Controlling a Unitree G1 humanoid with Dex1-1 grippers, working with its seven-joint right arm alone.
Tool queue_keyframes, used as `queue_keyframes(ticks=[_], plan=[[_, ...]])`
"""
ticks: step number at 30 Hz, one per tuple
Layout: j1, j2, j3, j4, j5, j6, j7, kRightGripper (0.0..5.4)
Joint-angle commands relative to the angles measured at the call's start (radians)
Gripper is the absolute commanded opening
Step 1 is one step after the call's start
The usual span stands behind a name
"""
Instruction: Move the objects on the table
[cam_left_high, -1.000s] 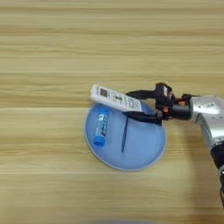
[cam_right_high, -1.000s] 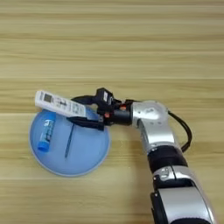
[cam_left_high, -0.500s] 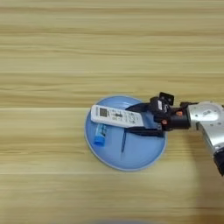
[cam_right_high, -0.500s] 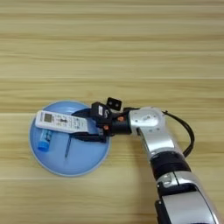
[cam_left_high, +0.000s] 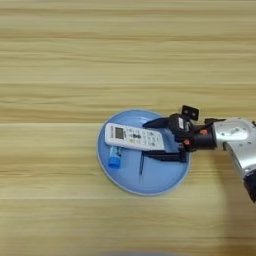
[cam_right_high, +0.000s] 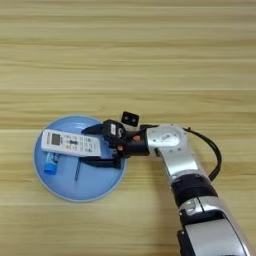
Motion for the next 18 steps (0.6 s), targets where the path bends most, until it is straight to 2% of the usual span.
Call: queue_keyframes(ticks=[1,10,18], plan=[[-0.073,-0.019,-0.039,-0.052,0.062,0.008,-0.02,4.51],[-0.085,-0.013,-0.058,-0.079,0.122,0.032,-0.008,5.37],[-0.096,-0.006,-0.095,-0.121,0.211,0.091,0.014,5.39]])
